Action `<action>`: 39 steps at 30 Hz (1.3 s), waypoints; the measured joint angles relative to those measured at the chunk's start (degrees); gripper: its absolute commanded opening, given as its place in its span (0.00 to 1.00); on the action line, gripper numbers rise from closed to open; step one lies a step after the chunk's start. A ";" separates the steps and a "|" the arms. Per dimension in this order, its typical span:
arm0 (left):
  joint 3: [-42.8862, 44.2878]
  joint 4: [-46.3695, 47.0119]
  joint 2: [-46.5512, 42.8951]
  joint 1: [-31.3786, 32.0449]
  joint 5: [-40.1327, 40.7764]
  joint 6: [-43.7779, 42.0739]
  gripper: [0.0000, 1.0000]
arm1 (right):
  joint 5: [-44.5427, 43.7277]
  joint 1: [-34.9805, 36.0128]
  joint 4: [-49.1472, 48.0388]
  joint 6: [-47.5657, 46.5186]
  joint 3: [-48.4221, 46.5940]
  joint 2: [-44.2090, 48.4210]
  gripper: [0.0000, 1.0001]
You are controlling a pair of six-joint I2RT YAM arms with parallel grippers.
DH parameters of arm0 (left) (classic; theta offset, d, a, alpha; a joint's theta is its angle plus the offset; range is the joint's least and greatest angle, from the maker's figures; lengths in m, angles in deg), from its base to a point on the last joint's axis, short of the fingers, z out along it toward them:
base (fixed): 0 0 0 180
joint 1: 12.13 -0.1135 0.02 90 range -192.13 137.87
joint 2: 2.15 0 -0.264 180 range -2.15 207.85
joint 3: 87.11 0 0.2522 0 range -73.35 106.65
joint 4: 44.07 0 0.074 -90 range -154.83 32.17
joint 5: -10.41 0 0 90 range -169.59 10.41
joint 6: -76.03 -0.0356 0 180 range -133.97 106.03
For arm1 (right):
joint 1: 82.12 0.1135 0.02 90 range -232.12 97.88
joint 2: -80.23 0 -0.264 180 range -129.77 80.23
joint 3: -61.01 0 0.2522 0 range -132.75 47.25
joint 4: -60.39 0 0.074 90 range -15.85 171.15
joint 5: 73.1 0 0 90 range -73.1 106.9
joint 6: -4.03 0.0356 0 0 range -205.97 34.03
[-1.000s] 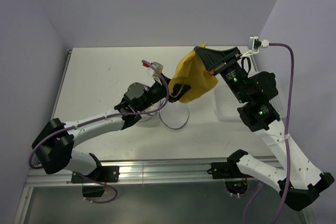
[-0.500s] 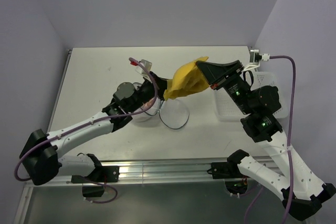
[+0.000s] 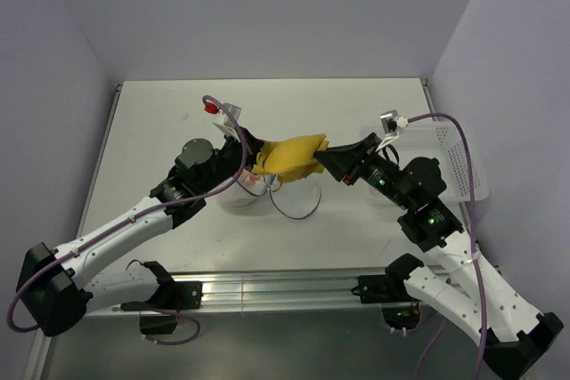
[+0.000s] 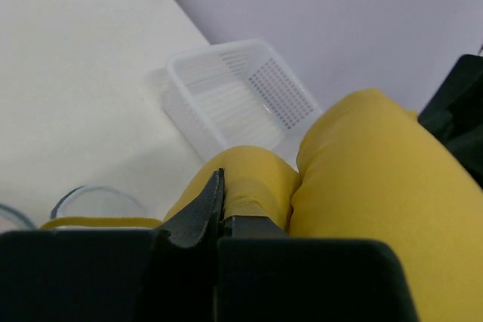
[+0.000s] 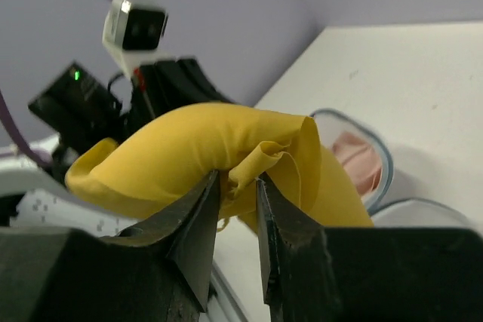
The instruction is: Place the bra in the laundry bag and zip it closed
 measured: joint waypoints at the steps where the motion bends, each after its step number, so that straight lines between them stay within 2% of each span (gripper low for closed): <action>1: 0.00 -1.09 0.00 -0.52 -0.07 0.31 0.00 | 1.90 0.00 0.70 -0.83 0.13 -0.46 0.32; 5: 0.00 -3.85 0.17 -3.15 0.26 2.10 0.00 | 10.80 0.00 2.14 -3.52 -0.15 -3.08 0.23; 6: 0.00 -4.09 0.35 -3.80 0.48 2.71 0.00 | 12.87 0.00 2.60 -4.20 -0.39 -3.80 0.16; 7: 0.00 -4.22 0.55 -4.39 0.72 3.13 0.00 | 14.16 0.00 3.50 -4.96 -0.79 -4.31 0.14; 14: 0.02 -5.05 1.18 -5.64 2.84 5.18 0.00 | 16.20 0.00 14.56 -10.99 -5.35 -8.81 0.20; 20: 0.26 -6.93 1.18 -5.66 4.70 5.29 0.00 | 10.93 0.00 21.16 -13.16 -5.33 -8.37 0.34; 23: 0.57 -8.59 0.92 -5.66 5.99 5.01 0.00 | 8.59 0.00 22.25 -13.92 -5.42 -6.60 0.50; 27: 0.59 -11.34 -0.79 -5.70 7.45 4.00 0.00 | 7.32 0.00 23.26 -15.30 -7.93 -6.56 0.59; 32: 0.59 -14.71 -4.87 -5.70 7.67 2.62 0.00 | 7.32 0.00 24.04 -17.94 -13.03 -8.46 0.75; 39: 0.59 -18.29 -8.33 -5.73 4.50 0.76 0.00 | 10.58 0.00 24.70 -22.23 -20.50 -13.03 0.86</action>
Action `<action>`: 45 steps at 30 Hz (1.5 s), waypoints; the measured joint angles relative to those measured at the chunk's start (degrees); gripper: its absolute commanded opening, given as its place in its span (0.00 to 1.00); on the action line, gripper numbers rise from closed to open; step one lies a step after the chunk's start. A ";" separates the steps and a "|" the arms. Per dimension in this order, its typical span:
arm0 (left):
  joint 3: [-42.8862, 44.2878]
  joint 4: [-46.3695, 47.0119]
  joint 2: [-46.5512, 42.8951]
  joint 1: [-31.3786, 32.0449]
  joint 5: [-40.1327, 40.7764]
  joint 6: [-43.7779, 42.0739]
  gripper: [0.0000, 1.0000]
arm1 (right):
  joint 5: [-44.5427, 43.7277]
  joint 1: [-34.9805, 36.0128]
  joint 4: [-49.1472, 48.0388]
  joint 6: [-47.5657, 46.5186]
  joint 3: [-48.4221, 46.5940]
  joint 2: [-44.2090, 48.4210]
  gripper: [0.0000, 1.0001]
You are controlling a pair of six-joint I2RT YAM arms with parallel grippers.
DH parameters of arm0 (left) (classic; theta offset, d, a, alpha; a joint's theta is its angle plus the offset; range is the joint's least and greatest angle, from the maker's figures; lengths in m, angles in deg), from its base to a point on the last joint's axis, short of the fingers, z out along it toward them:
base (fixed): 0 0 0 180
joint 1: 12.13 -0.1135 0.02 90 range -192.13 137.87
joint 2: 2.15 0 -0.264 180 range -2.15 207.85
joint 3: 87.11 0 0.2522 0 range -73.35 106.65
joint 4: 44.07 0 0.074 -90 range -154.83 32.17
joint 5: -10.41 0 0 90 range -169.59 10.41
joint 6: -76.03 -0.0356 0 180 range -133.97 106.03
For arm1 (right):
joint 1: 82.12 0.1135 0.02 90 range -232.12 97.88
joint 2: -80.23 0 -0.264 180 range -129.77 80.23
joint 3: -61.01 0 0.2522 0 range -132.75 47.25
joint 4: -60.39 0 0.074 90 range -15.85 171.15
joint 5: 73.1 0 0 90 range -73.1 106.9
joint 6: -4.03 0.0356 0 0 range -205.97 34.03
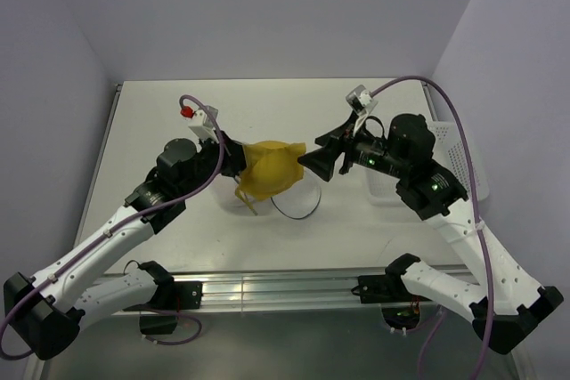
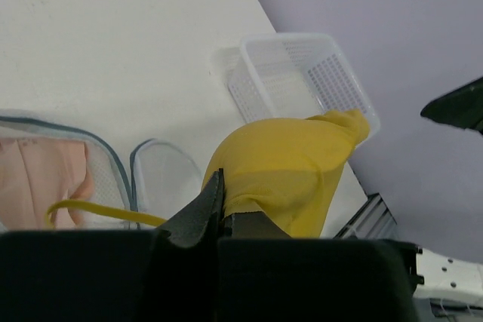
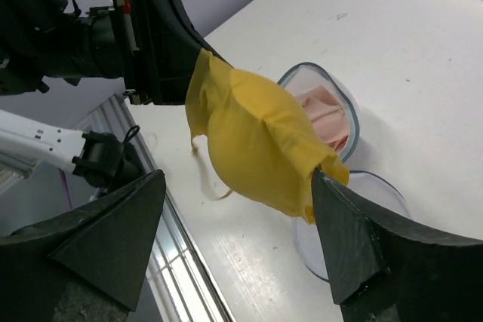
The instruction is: Place the bra in the laundry bag and zip it closed
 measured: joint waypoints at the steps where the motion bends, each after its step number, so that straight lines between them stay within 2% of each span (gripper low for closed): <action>1: 0.00 -0.72 0.00 -0.02 -0.68 -0.07 0.00 | 0.74 0.00 0.31 -0.61 -1.01 -1.07 0.86; 5: 0.04 -3.23 0.11 -0.22 -3.30 -0.63 0.00 | 2.84 0.26 3.02 -3.54 -5.53 -6.43 0.88; 6: 0.20 -3.89 0.13 -0.33 -3.98 -0.92 0.00 | 3.04 0.33 3.63 -4.24 -6.36 -7.39 0.95; 7: 0.37 -4.52 0.22 -0.44 -4.55 -1.07 0.00 | 3.28 0.50 4.22 -5.11 -7.19 -8.33 0.97; 17: 1.90 -6.29 1.09 -2.19 -10.08 -1.49 0.00 | 3.34 4.09 11.28 -14.53 -18.05 -14.99 0.98; 28: 3.43 -7.06 4.52 -4.59 -13.40 -1.46 0.00 | 0.66 6.64 18.97 -22.32 -25.18 -25.68 0.98; 33: 3.43 -7.02 4.61 -5.53 -14.32 -1.49 0.00 | 1.77 8.76 20.63 -23.43 -25.46 -29.27 0.99; 45: 3.67 -7.04 4.42 -6.99 -16.11 -1.46 0.00 | 0.37 10.16 21.03 -24.02 -20.65 -29.24 1.00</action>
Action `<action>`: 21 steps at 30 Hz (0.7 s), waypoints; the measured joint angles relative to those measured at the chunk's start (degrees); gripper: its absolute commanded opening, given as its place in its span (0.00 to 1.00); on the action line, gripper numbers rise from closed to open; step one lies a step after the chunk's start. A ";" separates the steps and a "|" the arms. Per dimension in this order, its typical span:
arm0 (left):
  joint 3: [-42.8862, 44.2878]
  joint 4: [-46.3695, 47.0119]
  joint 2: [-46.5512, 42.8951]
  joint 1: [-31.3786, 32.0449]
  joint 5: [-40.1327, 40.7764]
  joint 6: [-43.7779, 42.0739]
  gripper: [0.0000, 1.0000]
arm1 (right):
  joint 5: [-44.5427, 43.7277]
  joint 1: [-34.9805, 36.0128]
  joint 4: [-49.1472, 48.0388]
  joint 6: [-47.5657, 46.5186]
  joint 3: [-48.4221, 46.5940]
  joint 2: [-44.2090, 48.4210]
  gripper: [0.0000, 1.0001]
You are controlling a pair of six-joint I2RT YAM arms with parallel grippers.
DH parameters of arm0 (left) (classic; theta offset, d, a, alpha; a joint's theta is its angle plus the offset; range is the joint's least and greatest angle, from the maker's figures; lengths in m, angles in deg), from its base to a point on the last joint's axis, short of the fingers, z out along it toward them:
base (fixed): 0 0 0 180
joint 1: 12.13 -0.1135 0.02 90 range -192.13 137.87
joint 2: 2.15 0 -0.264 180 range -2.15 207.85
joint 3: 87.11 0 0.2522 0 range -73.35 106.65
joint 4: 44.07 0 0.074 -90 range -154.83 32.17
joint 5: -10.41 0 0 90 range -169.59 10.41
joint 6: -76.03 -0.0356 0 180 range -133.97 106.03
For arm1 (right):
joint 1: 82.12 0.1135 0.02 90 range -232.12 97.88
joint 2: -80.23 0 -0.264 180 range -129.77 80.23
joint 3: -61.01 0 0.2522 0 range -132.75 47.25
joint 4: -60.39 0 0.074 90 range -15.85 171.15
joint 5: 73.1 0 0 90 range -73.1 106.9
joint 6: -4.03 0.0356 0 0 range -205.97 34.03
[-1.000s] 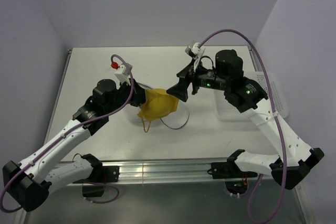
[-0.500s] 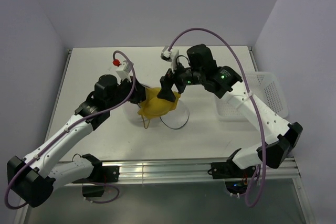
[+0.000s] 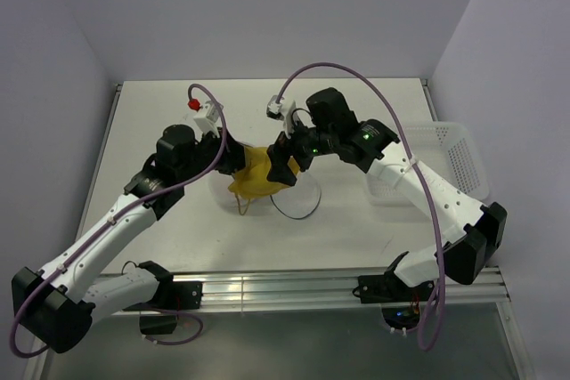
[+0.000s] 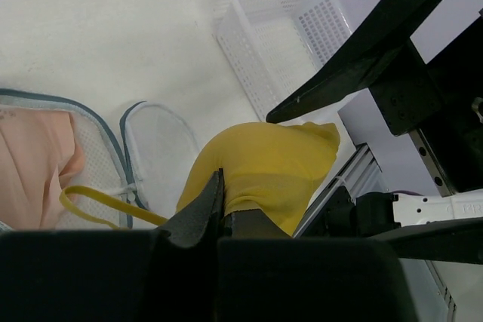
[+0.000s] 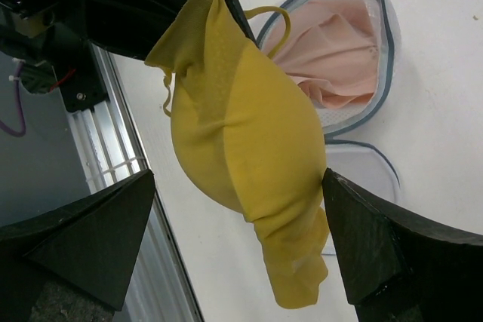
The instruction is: Place the bra in the laundry bag and zip it closed
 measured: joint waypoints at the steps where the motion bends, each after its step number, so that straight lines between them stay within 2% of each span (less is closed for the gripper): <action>1: 0.02 -0.02 -0.04 -0.02 -0.17 -0.02 0.00 | -0.07 0.07 0.04 0.00 0.02 -0.02 0.99; 8: 0.92 -0.42 -0.22 -0.20 -1.84 0.02 0.00 | -0.09 0.26 -0.66 0.57 0.31 -0.02 0.88; 13: 1.46 -1.05 -0.22 -0.46 -2.19 0.04 0.00 | -0.15 0.26 -1.09 1.29 1.22 0.00 0.70; 14: 1.75 -1.38 -0.22 -0.50 -2.25 0.04 0.00 | -0.13 0.28 -1.14 1.49 1.60 0.00 0.66; 17: 2.64 -1.68 -0.22 -0.52 -2.51 0.04 0.00 | -0.09 0.35 -1.49 1.79 2.45 0.00 0.44; 18: 2.89 -1.68 -0.22 -0.52 -2.64 0.04 0.01 | -0.11 0.35 -1.73 1.99 2.62 0.04 0.33; 21: 3.17 -1.70 -0.24 -0.52 -2.71 0.02 0.10 | -0.15 0.35 -2.43 2.54 2.91 0.28 0.19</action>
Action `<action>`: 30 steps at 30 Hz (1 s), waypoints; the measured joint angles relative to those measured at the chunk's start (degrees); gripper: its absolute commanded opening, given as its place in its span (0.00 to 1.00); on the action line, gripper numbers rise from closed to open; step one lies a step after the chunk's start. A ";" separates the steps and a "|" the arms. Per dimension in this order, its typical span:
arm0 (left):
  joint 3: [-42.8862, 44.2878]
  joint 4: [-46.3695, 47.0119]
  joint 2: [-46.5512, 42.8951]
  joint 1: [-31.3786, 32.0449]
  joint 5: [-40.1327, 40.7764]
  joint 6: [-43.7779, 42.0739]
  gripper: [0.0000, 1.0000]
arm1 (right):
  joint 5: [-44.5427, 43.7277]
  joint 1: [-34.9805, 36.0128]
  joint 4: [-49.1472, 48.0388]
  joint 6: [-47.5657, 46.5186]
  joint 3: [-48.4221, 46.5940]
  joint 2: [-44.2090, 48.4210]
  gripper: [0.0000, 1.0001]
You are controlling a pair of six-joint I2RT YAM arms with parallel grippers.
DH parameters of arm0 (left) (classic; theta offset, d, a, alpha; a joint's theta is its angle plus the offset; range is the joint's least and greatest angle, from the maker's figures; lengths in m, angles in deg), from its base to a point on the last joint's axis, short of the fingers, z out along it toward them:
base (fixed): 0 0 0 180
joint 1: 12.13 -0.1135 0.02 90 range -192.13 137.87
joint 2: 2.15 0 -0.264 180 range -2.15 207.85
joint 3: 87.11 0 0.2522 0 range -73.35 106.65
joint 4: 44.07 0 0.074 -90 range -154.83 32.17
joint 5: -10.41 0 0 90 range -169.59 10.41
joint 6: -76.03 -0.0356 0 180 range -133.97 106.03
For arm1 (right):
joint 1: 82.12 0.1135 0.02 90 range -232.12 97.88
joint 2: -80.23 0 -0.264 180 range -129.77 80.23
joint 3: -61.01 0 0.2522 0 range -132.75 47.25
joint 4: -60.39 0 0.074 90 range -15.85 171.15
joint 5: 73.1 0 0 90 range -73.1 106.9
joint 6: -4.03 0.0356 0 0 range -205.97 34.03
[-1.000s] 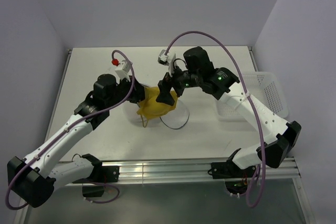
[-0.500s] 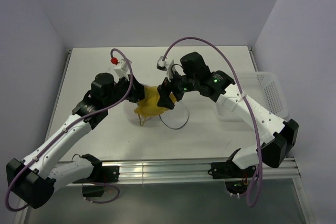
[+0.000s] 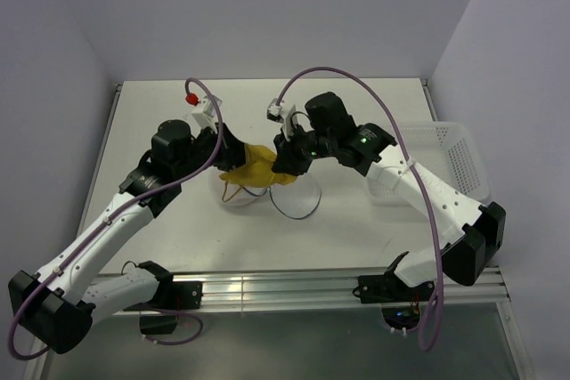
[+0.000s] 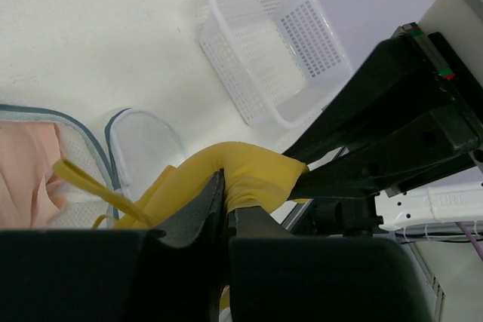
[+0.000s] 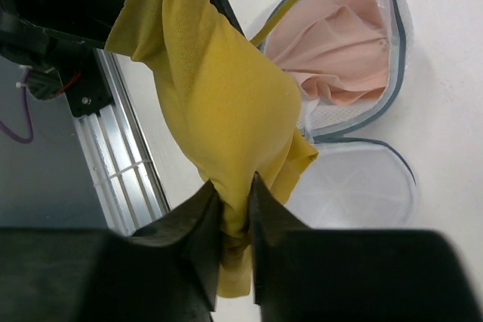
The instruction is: Place the bra in the laundry bag and zip it closed
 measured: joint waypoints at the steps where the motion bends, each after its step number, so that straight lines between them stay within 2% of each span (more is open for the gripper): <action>1: 0.07 -0.13 0.00 0.00 0.09 -0.04 0.13 | -0.02 0.00 -0.24 0.20 0.11 0.15 0.16; 2: 0.24 -0.44 0.00 0.00 0.31 -0.13 0.18 | -0.07 0.00 -0.39 0.31 0.28 0.46 0.13; 3: 0.66 -1.14 0.00 -0.02 1.07 -0.24 0.35 | -0.20 0.00 -0.68 0.50 0.61 0.85 0.08; 5: 1.90 -2.34 -0.04 -0.02 2.71 -1.31 0.52 | -0.50 0.00 -0.90 1.25 1.20 1.64 0.04; 6: 3.04 -3.52 -0.04 -0.02 4.13 -1.68 0.65 | -0.87 0.00 -1.49 1.79 1.79 2.43 0.00; 9: 6.21 -6.08 -0.72 -0.02 9.14 -2.97 0.75 | -1.38 -0.28 -3.21 3.54 3.02 4.24 0.00; 14: 9.22 -9.25 -4.33 -0.26 20.83 -4.37 0.74 | -1.20 -1.33 -7.63 8.00 6.56 8.66 0.00; 18: 8.33 -10.73 -5.90 -1.60 26.99 -3.93 0.63 | -1.03 -2.29 -11.78 12.41 7.41 9.40 0.00; 21: 4.68 -11.08 -5.51 -3.17 28.55 -2.43 0.51 | -1.27 -3.30 -15.61 15.98 8.37 9.18 0.00; 24: -0.39 -10.82 -3.56 -4.46 28.92 -0.81 0.45 | -1.07 -4.57 -21.40 20.72 11.19 8.87 0.00; 26: -2.97 -10.64 -1.25 -5.07 28.94 0.24 0.44 | -1.03 -4.94 -25.05 23.63 12.85 7.80 0.00; 30: -5.77 -9.07 4.04 -5.90 28.50 1.97 0.51 | -2.05 -5.18 -30.80 28.11 15.15 4.96 0.00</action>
